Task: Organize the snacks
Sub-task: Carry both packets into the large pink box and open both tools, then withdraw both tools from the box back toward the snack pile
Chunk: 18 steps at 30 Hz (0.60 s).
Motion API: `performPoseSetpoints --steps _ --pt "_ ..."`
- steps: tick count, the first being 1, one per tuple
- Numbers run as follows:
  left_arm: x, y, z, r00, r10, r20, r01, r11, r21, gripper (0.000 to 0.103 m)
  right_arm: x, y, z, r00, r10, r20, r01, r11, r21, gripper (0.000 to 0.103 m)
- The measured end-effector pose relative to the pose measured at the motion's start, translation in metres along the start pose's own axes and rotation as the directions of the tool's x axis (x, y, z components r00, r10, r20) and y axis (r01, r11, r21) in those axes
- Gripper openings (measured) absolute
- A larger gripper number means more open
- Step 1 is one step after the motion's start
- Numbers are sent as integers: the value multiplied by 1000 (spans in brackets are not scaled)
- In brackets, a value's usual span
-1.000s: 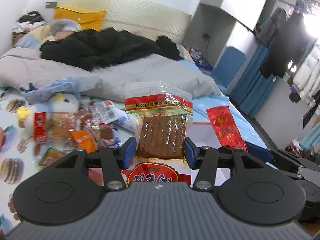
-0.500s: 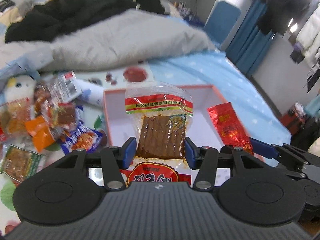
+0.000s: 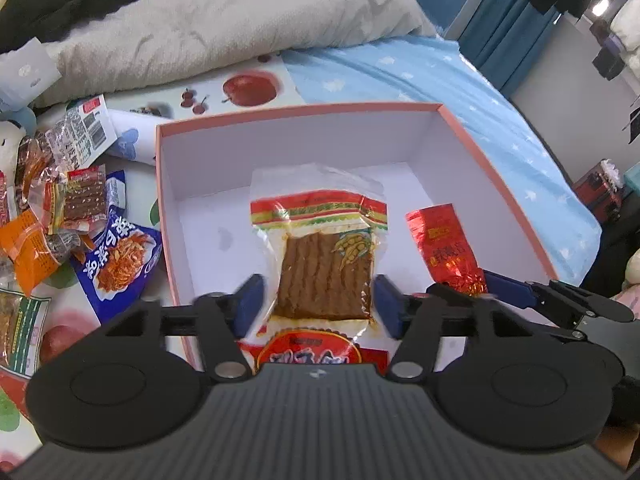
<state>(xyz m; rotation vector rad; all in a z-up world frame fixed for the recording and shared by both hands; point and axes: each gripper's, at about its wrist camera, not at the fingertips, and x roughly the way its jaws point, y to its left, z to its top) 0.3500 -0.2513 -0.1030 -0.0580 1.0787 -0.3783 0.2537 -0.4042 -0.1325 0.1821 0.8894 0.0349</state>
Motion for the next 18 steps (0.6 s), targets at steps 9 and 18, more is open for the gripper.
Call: performPoseSetpoints --steps 9,18 --pt "-28 -1 -4 999 5 53 -5 1000 10 72 -16 4 -4 999 30 21 -30 999 13 60" --pt "-93 -1 -18 986 7 164 -13 999 33 72 -65 27 -5 991 55 120 -54 998 -12 60"
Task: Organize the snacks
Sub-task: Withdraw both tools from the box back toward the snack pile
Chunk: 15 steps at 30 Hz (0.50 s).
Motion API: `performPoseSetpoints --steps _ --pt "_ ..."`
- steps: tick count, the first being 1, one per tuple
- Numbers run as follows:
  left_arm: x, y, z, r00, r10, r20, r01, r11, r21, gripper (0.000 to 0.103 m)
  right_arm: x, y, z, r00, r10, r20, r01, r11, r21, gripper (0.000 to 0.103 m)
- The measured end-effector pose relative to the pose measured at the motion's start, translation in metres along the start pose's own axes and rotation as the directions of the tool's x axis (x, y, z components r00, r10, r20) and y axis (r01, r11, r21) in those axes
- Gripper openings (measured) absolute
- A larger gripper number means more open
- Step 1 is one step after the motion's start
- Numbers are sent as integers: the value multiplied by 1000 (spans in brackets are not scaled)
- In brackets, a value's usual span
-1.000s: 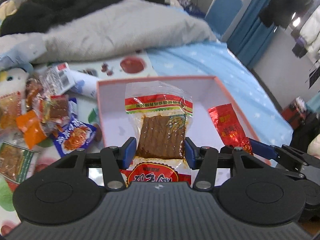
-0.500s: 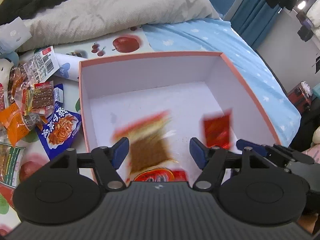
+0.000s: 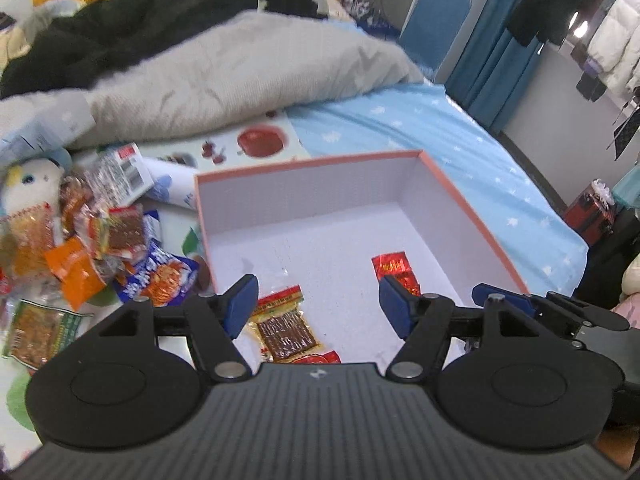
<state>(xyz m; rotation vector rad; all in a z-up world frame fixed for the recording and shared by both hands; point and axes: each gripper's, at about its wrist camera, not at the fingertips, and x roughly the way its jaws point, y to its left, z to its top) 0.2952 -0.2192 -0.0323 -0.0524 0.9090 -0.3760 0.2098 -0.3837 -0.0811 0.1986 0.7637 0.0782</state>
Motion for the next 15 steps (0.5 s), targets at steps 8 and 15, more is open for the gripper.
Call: performPoseSetpoints --steps 8,15 --pt "-65 1 -14 994 8 110 -12 999 31 72 -47 25 -1 995 17 96 -15 1000 -24 60" --pt "-115 12 -38 983 14 182 -14 1000 3 72 -79 47 -6 985 38 168 -32 999 -37 60"
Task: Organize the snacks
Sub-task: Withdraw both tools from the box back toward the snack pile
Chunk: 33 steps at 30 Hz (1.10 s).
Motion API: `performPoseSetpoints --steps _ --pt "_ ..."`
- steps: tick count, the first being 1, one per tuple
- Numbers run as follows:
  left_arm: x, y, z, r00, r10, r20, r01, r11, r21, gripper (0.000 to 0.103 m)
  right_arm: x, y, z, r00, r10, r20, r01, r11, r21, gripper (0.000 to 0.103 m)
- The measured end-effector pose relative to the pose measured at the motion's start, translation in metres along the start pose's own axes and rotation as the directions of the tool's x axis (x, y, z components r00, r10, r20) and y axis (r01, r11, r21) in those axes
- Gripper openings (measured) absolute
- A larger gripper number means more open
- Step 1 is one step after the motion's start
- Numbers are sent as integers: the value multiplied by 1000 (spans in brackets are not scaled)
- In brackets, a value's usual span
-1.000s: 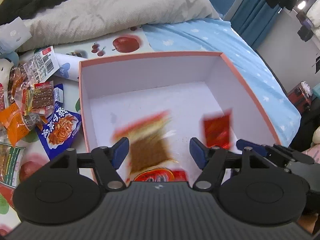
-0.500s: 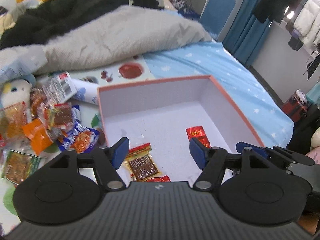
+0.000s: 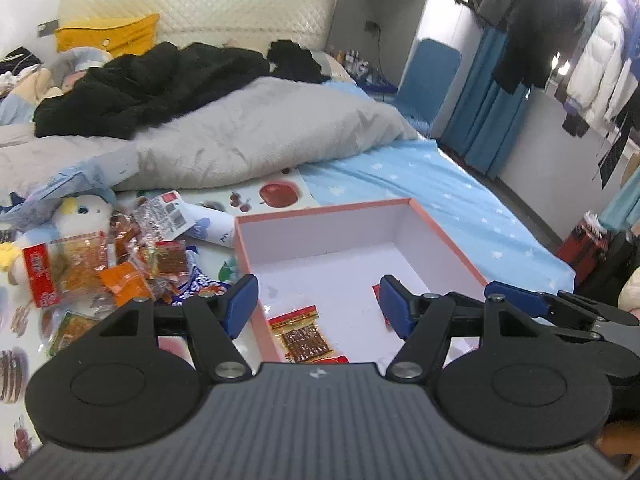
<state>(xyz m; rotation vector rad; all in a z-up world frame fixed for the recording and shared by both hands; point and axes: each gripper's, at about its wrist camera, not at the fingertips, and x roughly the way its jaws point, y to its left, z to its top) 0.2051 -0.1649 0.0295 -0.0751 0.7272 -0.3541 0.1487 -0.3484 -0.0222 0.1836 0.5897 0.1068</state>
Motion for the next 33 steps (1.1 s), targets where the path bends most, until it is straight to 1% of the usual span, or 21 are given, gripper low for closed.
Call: performPoseSetpoints --steps 5,9,11,13,18,22,27,30,33 --pt "-32 11 -14 999 16 34 -17 1000 16 72 -16 20 -4 999 10 35 -9 999 -33 60" --pt "-54 22 -28 998 31 50 -32 999 17 72 -25 32 -12 999 21 44 -20 1000 -22 60" --pt "-63 29 -35 997 46 59 -46 999 11 72 -26 42 -15 998 38 40 -36 998 -49 60" --pt "-72 37 -42 995 66 70 -66 998 -2 72 -28 53 -16 998 47 51 -42 995 -90 60" --pt "-96 57 -60 990 101 97 -95 993 -66 72 -34 70 -25 991 116 66 -110 990 -93 60" --pt "-111 71 -78 988 128 88 -120 988 -93 72 -33 88 -39 989 143 37 -138 984 -116 60" --pt "-128 84 -100 985 154 73 -148 985 -92 72 -38 112 -53 979 201 14 -198 971 -131 60" --pt "-133 95 -112 981 185 63 -176 977 -123 72 -42 126 -59 973 230 -1 -227 960 -165 60" --pt "-138 107 -119 976 211 60 -199 967 -162 72 -44 133 -63 967 255 -13 -253 952 -170 60"
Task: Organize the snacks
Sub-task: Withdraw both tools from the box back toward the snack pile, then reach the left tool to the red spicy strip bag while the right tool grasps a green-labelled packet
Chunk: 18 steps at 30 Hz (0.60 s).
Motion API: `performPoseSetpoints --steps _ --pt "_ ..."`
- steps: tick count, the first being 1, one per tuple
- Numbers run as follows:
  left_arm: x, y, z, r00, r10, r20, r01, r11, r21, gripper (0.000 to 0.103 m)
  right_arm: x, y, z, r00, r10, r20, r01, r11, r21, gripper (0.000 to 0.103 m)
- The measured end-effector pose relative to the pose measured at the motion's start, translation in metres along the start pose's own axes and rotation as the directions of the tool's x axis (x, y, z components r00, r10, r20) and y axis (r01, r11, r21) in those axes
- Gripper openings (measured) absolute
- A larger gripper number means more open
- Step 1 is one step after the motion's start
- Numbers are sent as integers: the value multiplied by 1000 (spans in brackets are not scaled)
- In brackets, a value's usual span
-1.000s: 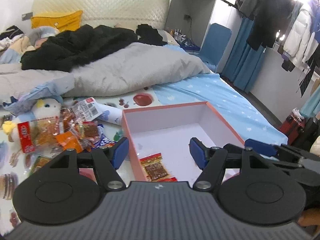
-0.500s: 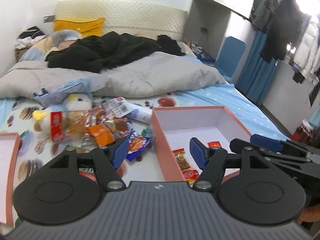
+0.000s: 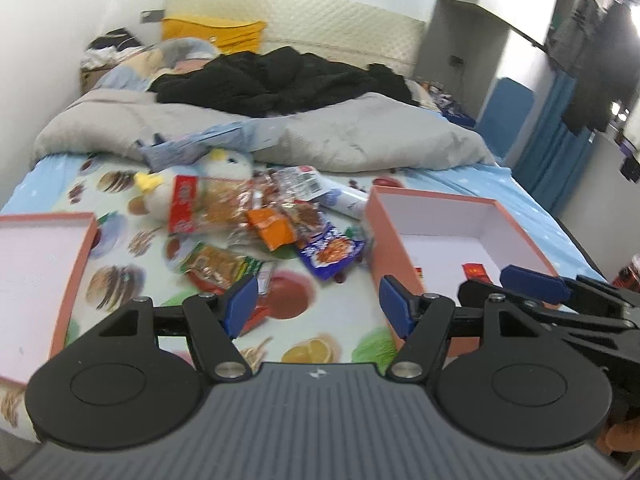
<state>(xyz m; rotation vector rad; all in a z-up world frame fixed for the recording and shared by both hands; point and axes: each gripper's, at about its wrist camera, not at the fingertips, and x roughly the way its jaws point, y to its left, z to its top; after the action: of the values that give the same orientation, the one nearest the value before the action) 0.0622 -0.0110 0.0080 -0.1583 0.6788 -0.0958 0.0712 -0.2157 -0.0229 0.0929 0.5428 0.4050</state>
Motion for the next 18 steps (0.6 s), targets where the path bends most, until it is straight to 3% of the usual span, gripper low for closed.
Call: performPoseSetpoints --steps 10,18 --pt "2 31 -14 999 35 -11 -36 996 -79 73 13 20 -18 997 48 -55 -49 998 -33 60" --pt "41 67 -25 995 36 -89 -50 985 -164 75 44 26 -27 986 85 -141 -94 994 -61 60"
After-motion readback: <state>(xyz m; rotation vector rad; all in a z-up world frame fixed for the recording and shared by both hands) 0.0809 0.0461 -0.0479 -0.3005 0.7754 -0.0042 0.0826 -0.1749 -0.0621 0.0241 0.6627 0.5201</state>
